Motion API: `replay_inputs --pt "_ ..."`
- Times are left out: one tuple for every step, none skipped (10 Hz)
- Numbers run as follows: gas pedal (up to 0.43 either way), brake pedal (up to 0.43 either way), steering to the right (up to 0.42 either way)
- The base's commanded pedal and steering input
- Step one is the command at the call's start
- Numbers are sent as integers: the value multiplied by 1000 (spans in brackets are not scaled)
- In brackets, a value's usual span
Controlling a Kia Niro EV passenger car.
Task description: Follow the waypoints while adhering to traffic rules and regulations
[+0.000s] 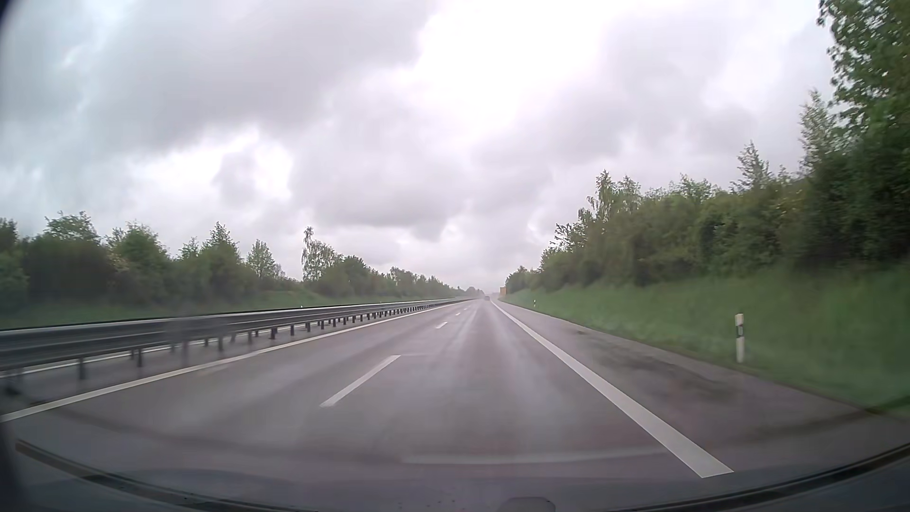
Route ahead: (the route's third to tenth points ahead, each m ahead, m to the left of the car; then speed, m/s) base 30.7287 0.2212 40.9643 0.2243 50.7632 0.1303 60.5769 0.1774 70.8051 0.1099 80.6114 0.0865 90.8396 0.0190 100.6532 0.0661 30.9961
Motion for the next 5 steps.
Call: replay_inputs --pt "299 0 -1" --pt "299 0 -1" --pt "299 0 -1" --pt "299 0 -1" --pt "299 0 -1"
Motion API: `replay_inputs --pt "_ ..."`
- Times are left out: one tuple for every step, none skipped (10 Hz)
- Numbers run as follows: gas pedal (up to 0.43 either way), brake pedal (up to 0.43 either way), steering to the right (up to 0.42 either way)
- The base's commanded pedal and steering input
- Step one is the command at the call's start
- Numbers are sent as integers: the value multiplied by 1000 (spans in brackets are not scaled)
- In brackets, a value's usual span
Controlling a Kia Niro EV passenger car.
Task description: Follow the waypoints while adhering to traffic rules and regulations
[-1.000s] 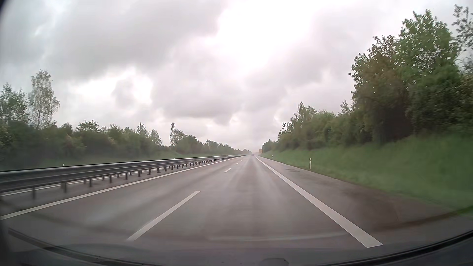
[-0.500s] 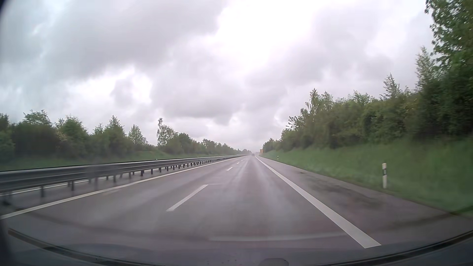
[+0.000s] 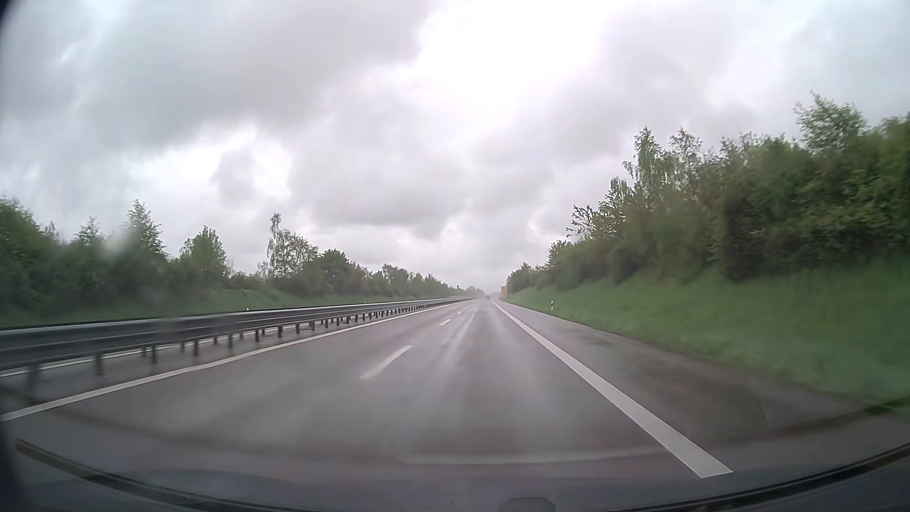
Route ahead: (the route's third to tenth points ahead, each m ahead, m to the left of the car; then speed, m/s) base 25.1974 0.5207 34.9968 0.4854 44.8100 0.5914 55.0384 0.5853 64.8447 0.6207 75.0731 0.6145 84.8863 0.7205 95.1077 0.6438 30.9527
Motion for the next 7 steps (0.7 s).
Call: replay_inputs --pt "299 0 -1" --pt "299 0 -1" --pt "299 0 -1" --pt "299 0 -1" --pt "299 0 -1" --pt "299 0 -1" --pt "299 0 -1"
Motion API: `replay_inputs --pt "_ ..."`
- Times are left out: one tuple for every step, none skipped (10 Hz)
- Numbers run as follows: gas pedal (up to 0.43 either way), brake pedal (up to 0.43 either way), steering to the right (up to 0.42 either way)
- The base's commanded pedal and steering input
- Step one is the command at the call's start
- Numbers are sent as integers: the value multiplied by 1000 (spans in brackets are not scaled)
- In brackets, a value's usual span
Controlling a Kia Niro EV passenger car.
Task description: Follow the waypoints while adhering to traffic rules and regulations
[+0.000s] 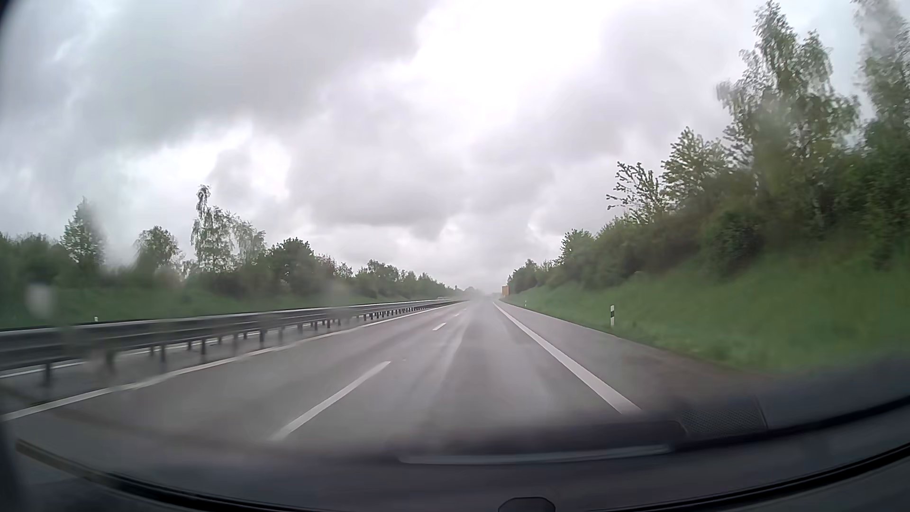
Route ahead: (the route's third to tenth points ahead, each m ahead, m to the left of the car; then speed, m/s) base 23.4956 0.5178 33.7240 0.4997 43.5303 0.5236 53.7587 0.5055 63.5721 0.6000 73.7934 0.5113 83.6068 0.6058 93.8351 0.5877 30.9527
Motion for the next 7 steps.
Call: replay_inputs --pt "299 0 -1" --pt "299 0 -1" --pt "299 0 -1" --pt "299 0 -1" --pt "299 0 -1" --pt "299 0 -1" --pt "299 0 -1"
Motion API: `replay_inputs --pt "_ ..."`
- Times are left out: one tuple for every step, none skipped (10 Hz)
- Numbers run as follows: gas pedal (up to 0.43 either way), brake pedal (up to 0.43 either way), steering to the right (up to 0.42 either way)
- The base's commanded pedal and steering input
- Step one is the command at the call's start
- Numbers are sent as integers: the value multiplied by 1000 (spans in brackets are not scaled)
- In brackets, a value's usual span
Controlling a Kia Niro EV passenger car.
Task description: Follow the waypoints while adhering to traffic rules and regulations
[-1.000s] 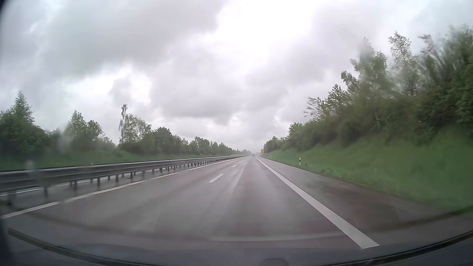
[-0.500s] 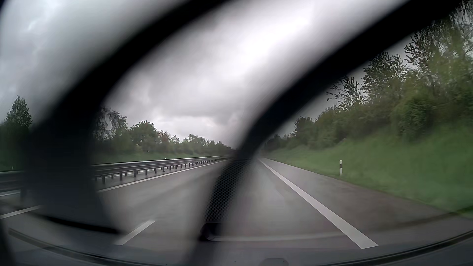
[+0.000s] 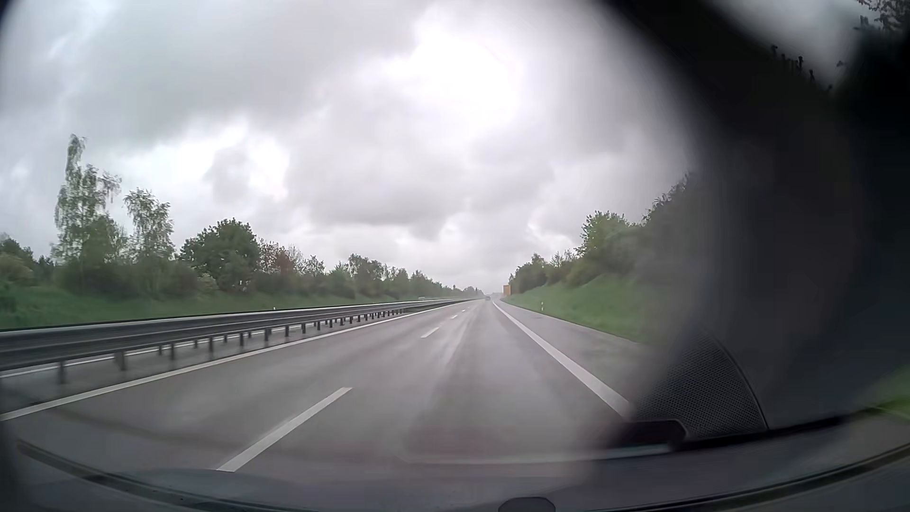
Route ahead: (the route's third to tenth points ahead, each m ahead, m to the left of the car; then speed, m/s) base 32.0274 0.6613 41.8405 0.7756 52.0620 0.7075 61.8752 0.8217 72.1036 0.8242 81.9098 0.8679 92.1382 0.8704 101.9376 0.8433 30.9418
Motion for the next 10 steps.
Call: replay_inputs --pt "299 0 -1" --pt "299 0 -1" --pt "299 0 -1" --pt "299 0 -1" --pt "299 0 -1" --pt "299 0 -1" --pt "299 0 -1" --pt "299 0 -1" --pt "299 0 -1" --pt "299 0 -1"
